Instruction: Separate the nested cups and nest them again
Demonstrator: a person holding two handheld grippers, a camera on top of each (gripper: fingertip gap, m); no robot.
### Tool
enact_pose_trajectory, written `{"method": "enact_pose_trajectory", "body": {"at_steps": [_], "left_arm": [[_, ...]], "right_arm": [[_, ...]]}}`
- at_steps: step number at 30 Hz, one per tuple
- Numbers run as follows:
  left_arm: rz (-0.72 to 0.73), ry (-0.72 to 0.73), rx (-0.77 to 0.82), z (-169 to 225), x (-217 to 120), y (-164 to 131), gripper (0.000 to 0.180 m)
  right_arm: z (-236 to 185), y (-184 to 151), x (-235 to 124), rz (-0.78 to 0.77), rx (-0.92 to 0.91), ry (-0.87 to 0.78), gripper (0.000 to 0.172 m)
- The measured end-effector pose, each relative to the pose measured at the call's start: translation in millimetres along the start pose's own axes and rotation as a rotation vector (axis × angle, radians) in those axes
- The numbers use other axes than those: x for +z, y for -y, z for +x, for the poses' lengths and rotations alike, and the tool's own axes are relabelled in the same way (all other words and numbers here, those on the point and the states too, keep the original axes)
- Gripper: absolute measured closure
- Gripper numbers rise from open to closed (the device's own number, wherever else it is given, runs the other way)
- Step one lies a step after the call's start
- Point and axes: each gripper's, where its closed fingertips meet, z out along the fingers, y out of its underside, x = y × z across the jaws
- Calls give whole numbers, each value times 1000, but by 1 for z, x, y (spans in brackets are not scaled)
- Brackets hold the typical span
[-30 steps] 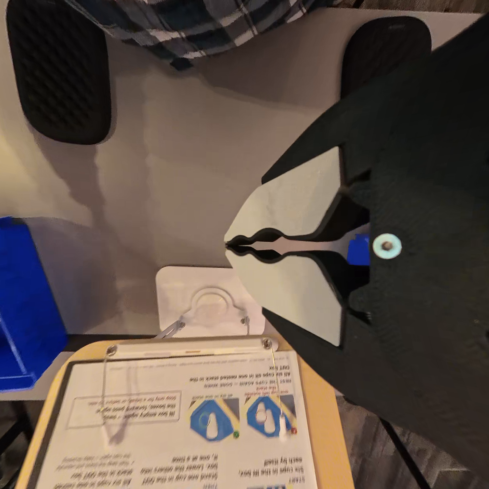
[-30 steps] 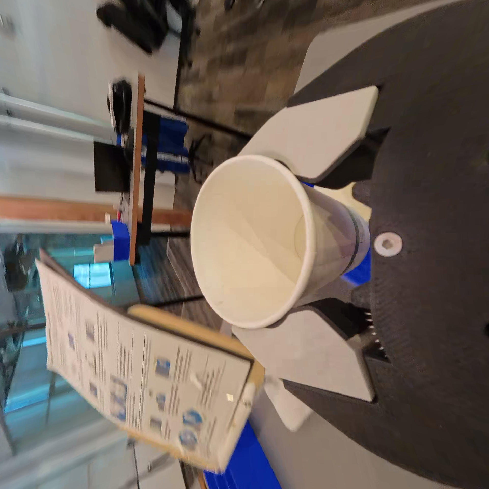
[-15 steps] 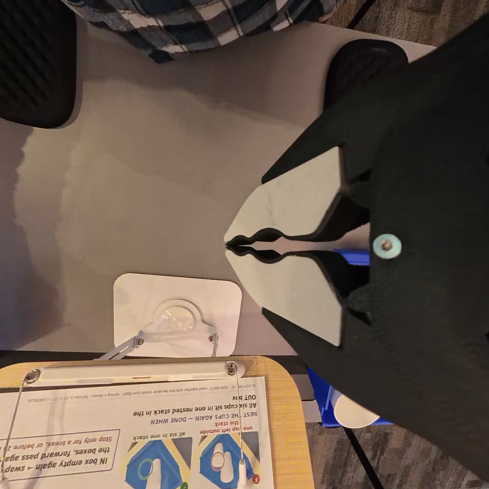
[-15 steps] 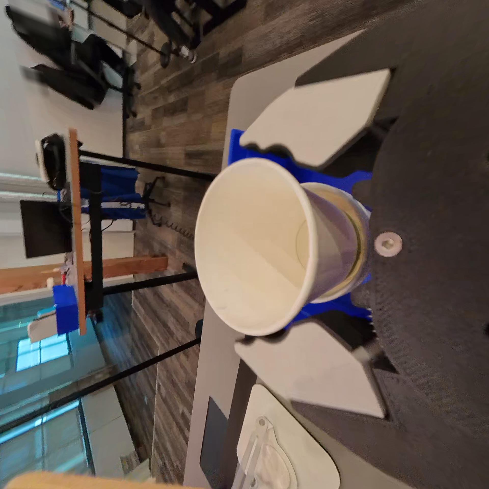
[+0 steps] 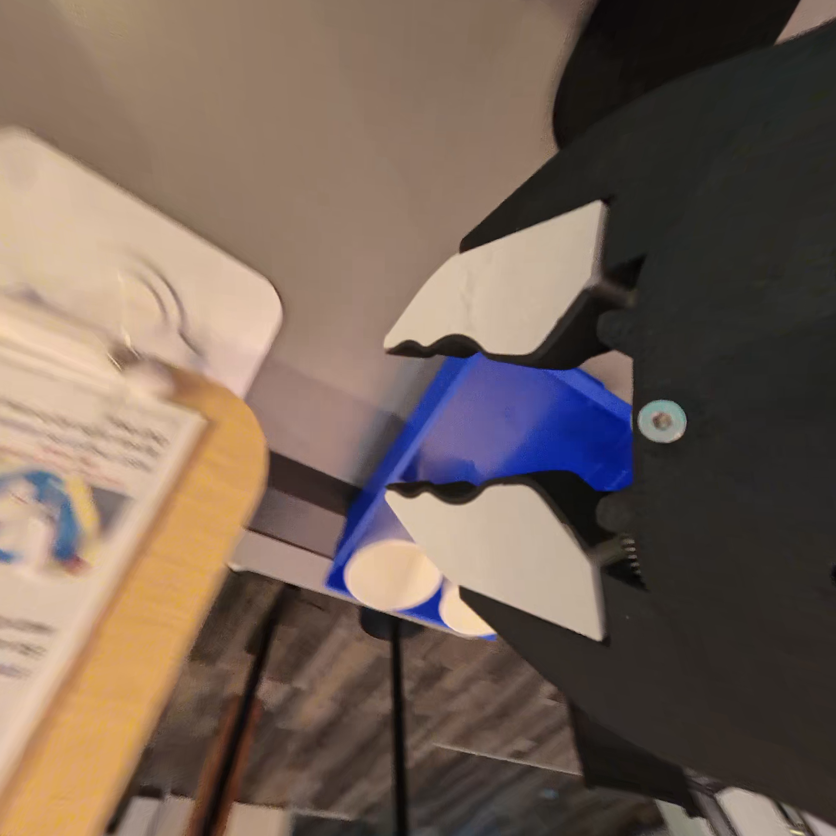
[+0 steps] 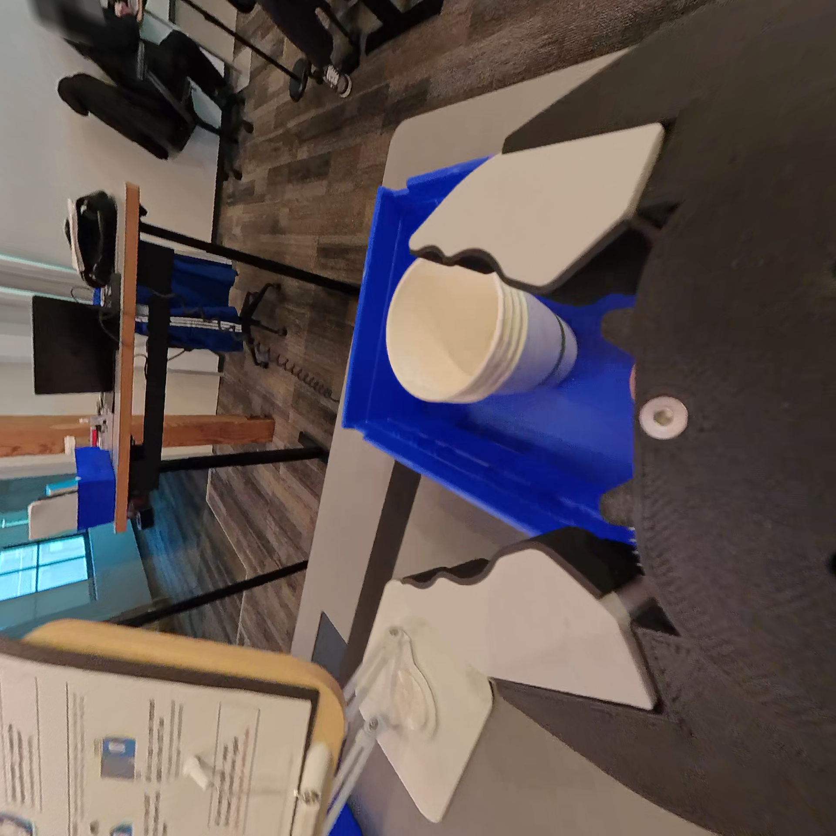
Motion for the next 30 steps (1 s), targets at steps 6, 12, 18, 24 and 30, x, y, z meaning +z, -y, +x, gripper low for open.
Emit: {"method": "enact_pose_trajectory", "body": {"at_steps": [6,12,18,24,30], "left_arm": [[-130,134,-116,-74,41,-86,120],[-273,177,-116,-130,85,-165,124],[-379,104,7,-141,125,-196,127],[-474,44,60,-139,143,-224,175],[-448,9,114,-126,109,-220,180]], "right_arm": [[-42,-6,-20,-41,-3,47,51],[-80,0,-39,-61,-16,76,53],[-120,-4,-48,-104,-38,102,54],[-159,-1,-51,-109,-45,125,56],[-204,17,-50,-81,-86,188,58]]}}
